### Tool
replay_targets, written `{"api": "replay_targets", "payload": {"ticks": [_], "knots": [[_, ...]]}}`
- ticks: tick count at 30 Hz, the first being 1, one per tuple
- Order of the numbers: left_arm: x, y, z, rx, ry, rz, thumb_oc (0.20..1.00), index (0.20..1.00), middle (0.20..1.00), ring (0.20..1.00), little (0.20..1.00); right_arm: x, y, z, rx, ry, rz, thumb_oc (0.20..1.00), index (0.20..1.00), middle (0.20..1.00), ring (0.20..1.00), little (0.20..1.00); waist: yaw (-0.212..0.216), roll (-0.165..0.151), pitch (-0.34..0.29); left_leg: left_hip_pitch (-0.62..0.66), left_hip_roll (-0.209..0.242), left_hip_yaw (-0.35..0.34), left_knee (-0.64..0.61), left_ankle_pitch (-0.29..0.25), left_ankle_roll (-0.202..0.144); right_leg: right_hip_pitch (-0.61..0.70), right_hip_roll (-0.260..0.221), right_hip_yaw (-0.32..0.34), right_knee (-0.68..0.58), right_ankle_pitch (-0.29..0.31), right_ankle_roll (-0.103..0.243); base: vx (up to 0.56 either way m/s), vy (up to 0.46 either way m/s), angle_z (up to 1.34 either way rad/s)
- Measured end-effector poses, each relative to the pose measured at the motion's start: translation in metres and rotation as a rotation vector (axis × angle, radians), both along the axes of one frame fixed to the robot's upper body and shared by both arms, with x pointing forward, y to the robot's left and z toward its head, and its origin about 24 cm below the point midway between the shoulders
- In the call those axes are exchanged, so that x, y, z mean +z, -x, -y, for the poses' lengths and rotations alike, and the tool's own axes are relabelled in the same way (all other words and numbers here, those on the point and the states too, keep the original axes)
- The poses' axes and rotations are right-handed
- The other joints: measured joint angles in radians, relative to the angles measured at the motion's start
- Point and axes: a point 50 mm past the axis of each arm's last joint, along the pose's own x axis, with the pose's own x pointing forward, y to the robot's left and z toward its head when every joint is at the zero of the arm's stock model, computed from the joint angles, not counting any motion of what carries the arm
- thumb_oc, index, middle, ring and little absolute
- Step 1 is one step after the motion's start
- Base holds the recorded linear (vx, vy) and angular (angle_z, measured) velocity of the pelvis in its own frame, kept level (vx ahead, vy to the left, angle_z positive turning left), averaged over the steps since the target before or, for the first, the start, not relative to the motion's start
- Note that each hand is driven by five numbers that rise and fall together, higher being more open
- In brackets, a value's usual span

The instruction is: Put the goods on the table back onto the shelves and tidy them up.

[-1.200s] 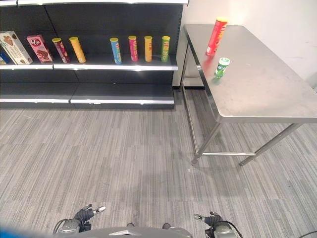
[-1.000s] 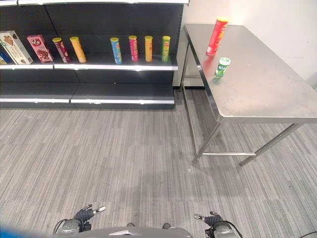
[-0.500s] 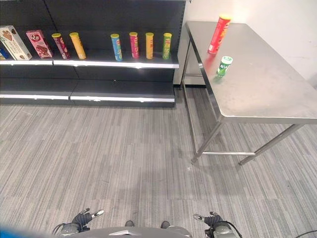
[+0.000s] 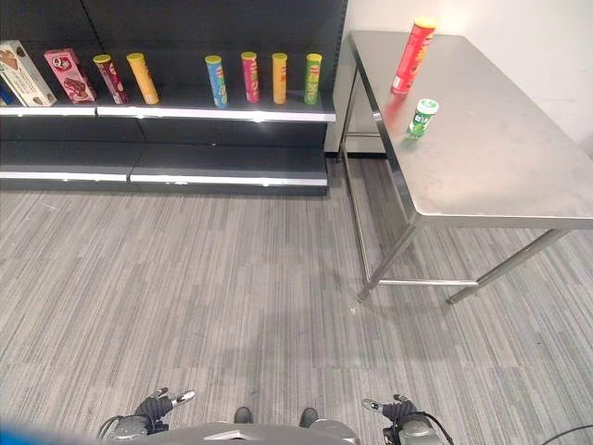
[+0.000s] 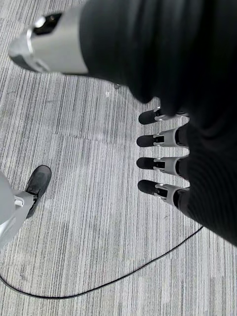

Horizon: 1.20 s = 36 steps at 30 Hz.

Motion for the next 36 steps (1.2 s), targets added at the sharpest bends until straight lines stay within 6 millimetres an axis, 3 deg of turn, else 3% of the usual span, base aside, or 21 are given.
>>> {"api": "replay_targets", "payload": {"ticks": [7,11,15,17,18,19,22,23,24,27,30,32,33,34,36], "knots": [[0.000,0.001,-0.001,0.011,-0.001,0.000,1.000,1.000,1.000,1.000,1.000,0.000,-0.002,0.000,0.001,0.000,0.002,1.000,1.000,1.000,1.000,1.000,0.002,0.001,0.020,-0.023,-0.007,0.007,0.000,0.000,0.002,-0.030,-0.003,0.011,0.008,0.008,0.005,-0.02,0.084,-0.05],[0.001,-0.005,-0.005,0.034,-0.006,0.005,1.000,1.000,1.000,1.000,1.000,0.006,-0.019,0.003,0.009,0.012,0.042,1.000,1.000,1.000,1.000,1.000,0.002,0.022,0.051,-0.048,-0.009,0.028,-0.001,0.005,0.016,-0.124,-0.018,0.037,0.137,-0.014,0.031,-0.01,0.168,-0.17],[0.004,-0.019,-0.004,0.028,-0.005,0.040,1.000,1.000,1.000,1.000,1.000,0.007,-0.024,0.003,0.011,0.011,0.053,1.000,1.000,1.000,1.000,1.000,-0.006,0.040,0.093,-0.041,-0.013,0.026,-0.001,-0.002,0.042,-0.282,-0.057,0.069,0.465,-0.049,0.078,0.05,0.197,-0.02],[0.007,-0.026,-0.004,0.020,-0.005,0.062,1.000,1.000,1.000,1.000,1.000,0.005,-0.017,0.002,0.004,0.008,0.036,1.000,1.000,1.000,1.000,1.000,-0.010,0.033,0.114,-0.018,-0.042,0.018,-0.001,-0.011,0.061,-0.380,-0.096,0.120,0.678,-0.046,0.086,0.15,0.114,0.14],[0.006,-0.025,0.000,0.000,-0.001,0.058,1.000,1.000,1.000,1.000,1.000,0.003,-0.011,0.002,-0.001,0.006,0.019,1.000,1.000,1.000,1.000,1.000,-0.013,0.025,0.118,-0.011,-0.075,0.001,0.002,-0.021,0.092,-0.447,-0.121,0.168,0.793,-0.042,0.112,0.23,0.036,0.08],[0.006,-0.027,0.002,-0.008,0.002,0.062,1.000,1.000,1.000,1.000,1.000,0.003,-0.010,0.002,-0.003,0.005,0.022,1.000,1.000,1.000,1.000,1.000,-0.013,0.020,0.120,-0.011,-0.079,-0.003,0.000,-0.026,0.100,-0.473,-0.114,0.188,0.773,-0.044,0.111,0.32,0.019,0.02],[0.006,-0.027,0.002,0.012,0.013,0.068,1.000,1.000,1.000,1.000,1.000,0.003,-0.014,-0.002,-0.003,-0.005,0.032,1.000,1.000,1.000,1.000,1.000,-0.045,0.022,0.131,-0.012,-0.086,-0.005,-0.004,-0.031,0.091,-0.502,-0.103,0.205,0.551,-0.055,0.124,0.34,-0.087,0.06],[0.007,-0.029,0.001,0.021,0.013,0.073,1.000,1.000,1.000,1.000,1.000,0.004,-0.017,-0.002,-0.002,-0.005,0.039,1.000,1.000,1.000,1.000,1.000,-0.057,0.015,0.132,-0.010,-0.096,-0.004,-0.001,-0.035,0.087,-0.501,-0.107,0.199,0.365,-0.043,0.130,0.42,-0.084,0.08],[0.008,-0.033,0.000,0.026,0.013,0.084,1.000,1.000,1.000,1.000,1.000,0.003,-0.014,-0.002,-0.006,-0.006,0.034,1.000,1.000,1.000,1.000,1.000,-0.076,0.006,0.133,-0.006,-0.106,-0.012,0.000,-0.041,0.088,-0.494,-0.107,0.178,0.234,-0.026,0.140,0.40,-0.078,0.10],[0.013,-0.045,0.000,0.026,0.013,0.125,1.000,1.000,1.000,1.000,1.000,0.003,-0.014,-0.005,-0.005,-0.015,0.039,1.000,1.000,1.000,1.000,1.000,-0.093,-0.022,0.131,0.018,-0.127,-0.033,0.001,-0.072,0.089,-0.500,-0.110,0.096,0.007,0.029,0.162,0.35,-0.058,0.24],[0.011,-0.040,0.003,0.015,0.019,0.118,1.000,1.000,1.000,1.000,1.000,0.003,-0.012,-0.002,-0.018,-0.009,0.039,1.000,1.000,1.000,1.000,1.000,-0.114,-0.035,0.112,0.091,-0.115,-0.058,0.022,-0.164,0.069,-0.506,-0.092,0.063,0.041,0.043,0.142,0.59,-0.194,0.20],[0.006,-0.033,0.014,-0.019,0.043,0.096,1.000,1.000,1.000,1.000,1.000,0.004,-0.001,0.010,-0.043,0.016,0.015,1.000,1.000,1.000,1.000,1.000,-0.125,0.007,0.080,0.148,-0.063,-0.098,0.011,-0.212,0.037,-0.507,-0.070,0.057,0.199,0.065,0.099,0.45,-0.214,0.50],[0.002,-0.023,0.019,-0.028,0.054,0.067,1.000,1.000,1.000,1.000,1.000,0.005,0.005,0.018,-0.047,0.034,0.002,1.000,1.000,1.000,1.000,1.000,-0.134,0.043,0.049,0.177,-0.019,-0.121,0.001,-0.226,0.009,-0.477,-0.038,0.029,0.196,0.099,0.058,0.56,-0.299,0.78],[0.001,-0.016,0.014,-0.024,0.043,0.044,1.000,1.000,1.000,1.000,1.000,0.006,0.001,0.021,-0.054,0.040,0.016,1.000,1.000,1.000,1.000,1.000,-0.138,0.052,0.042,0.167,0.028,-0.168,0.121,-0.239,-0.021,-0.412,-0.003,0.008,0.192,0.123,-0.012,0.50,-0.290,0.62],[-0.002,-0.008,0.010,-0.013,0.034,0.010,1.000,1.000,1.000,1.000,1.000,0.010,-0.006,0.026,-0.054,0.054,0.040,1.000,1.000,1.000,1.000,1.000,-0.129,0.045,0.020,0.123,0.051,-0.211,0.308,-0.197,-0.092,-0.318,0.023,-0.007,0.143,0.097,-0.057,0.31,-0.206,0.28]]}}
